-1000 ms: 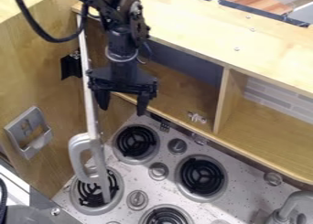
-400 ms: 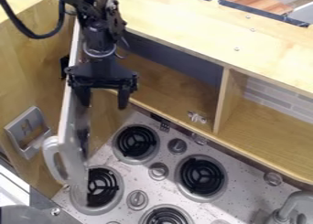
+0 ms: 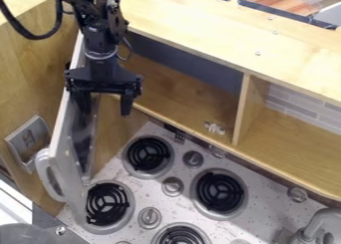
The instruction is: Open microwave
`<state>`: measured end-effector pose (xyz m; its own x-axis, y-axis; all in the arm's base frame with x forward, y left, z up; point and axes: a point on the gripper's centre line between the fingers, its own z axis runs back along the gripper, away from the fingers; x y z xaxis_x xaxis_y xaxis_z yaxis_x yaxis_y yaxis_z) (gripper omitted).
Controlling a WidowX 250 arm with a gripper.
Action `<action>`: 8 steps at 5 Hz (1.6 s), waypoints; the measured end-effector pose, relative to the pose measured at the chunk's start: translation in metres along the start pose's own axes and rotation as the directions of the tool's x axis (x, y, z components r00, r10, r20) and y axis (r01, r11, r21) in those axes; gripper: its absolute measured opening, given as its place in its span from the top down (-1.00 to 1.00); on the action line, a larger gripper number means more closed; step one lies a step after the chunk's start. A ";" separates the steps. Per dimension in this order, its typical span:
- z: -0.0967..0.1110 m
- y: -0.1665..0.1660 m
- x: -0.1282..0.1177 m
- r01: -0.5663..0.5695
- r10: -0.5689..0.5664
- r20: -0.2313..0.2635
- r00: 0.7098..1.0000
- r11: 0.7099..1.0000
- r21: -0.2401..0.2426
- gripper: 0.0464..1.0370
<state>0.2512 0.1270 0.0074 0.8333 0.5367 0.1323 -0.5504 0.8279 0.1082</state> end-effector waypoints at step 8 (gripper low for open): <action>0.073 -0.073 -0.012 0.225 -0.211 0.152 0.965 0.971 -0.077 -0.92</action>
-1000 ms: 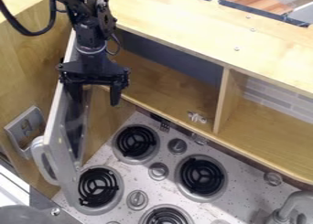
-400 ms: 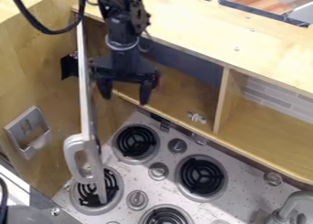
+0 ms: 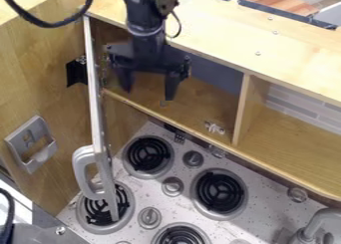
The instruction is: Open microwave
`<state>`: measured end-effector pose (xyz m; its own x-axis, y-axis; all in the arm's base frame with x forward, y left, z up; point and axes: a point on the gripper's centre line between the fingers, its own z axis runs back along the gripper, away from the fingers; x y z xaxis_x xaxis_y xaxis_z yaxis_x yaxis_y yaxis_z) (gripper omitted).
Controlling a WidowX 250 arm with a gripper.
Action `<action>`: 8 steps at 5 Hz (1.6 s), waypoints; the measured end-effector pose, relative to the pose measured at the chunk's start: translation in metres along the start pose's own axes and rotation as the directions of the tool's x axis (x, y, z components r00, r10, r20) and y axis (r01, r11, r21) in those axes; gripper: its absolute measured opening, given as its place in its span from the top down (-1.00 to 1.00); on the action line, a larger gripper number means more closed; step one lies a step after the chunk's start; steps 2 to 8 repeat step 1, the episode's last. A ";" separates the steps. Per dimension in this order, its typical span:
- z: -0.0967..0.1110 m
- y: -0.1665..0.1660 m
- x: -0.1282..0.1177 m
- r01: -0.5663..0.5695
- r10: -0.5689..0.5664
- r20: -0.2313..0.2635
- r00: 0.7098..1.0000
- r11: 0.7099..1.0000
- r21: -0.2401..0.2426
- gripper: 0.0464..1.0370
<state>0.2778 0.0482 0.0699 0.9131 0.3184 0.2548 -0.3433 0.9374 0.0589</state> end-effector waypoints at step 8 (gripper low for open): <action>0.004 -0.001 0.003 0.000 0.000 0.016 1.000 1.000 -0.003 -0.92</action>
